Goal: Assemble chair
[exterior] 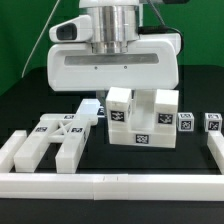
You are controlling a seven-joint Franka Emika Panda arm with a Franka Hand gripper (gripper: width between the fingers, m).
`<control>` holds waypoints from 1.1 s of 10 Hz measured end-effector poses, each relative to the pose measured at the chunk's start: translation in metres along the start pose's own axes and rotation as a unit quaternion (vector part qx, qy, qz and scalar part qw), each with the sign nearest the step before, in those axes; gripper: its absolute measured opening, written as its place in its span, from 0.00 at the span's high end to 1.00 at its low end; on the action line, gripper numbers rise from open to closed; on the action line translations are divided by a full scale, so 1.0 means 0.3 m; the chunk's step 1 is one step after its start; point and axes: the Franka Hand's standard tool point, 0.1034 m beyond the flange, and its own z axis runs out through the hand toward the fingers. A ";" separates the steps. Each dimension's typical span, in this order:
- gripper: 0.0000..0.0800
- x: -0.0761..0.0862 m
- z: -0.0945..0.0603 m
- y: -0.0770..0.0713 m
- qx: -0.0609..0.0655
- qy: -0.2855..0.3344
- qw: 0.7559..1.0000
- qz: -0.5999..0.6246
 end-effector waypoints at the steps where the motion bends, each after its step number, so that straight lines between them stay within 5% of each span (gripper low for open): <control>1: 0.95 -0.010 0.000 -0.005 0.007 -0.041 0.999 0.003; 5: 0.95 -0.100 -0.042 0.022 -0.006 -0.278 0.960 -0.029; 7: 0.95 -0.113 -0.015 0.037 -0.013 -0.358 0.933 -0.022; 11: 0.95 -0.116 0.014 0.049 -0.014 -0.386 0.922 -0.018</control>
Offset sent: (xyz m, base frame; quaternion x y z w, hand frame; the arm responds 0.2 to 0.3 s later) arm -0.0148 -0.0111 0.0245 -0.0103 -0.3441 -0.0350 0.9382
